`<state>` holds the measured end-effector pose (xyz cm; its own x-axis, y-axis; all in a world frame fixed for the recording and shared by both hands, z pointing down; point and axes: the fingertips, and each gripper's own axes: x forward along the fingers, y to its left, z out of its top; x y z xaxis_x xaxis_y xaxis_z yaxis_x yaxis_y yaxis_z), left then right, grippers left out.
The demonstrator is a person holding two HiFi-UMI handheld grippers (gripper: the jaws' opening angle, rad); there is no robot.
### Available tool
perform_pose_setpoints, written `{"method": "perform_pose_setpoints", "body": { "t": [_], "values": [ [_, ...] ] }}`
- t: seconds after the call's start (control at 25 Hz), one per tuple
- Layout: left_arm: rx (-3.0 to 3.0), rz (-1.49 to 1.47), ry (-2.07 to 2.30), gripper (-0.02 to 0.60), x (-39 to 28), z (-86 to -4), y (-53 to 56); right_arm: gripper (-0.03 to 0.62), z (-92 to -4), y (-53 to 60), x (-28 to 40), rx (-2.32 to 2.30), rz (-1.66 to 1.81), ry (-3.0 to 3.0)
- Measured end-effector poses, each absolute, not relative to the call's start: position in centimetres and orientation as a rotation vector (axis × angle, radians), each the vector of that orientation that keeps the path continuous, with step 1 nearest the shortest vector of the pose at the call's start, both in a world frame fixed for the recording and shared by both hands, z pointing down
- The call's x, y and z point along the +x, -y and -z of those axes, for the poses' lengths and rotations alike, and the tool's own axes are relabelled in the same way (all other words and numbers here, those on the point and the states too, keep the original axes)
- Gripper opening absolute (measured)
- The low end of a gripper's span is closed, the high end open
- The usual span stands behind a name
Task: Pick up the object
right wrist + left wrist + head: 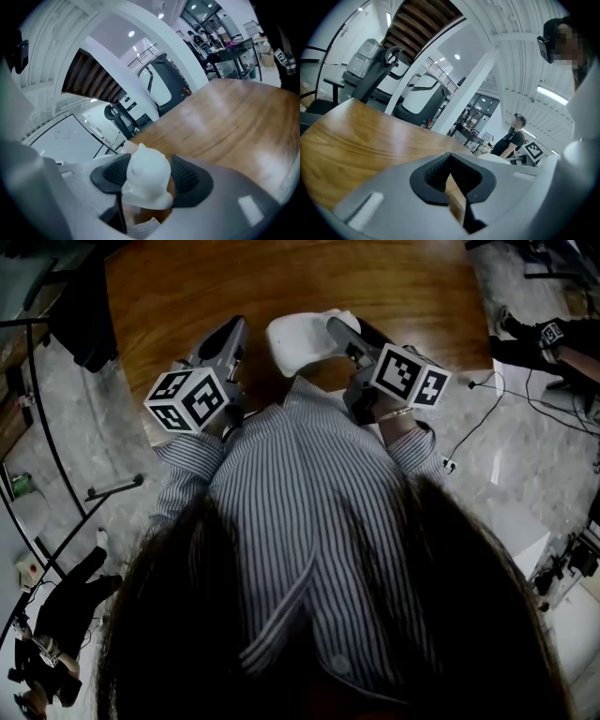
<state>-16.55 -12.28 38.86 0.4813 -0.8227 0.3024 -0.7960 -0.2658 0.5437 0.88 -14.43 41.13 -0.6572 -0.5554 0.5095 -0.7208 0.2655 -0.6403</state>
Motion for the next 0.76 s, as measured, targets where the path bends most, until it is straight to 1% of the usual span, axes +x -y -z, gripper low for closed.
{"method": "perform_pose_setpoints", "body": {
  "t": [0.76],
  "values": [
    [2.053,0.061,1.306,0.003,-16.6,-39.6,11.2,0.272,-41.0,13.3,0.3,1.170,-1.349,2.355]
  ]
}}
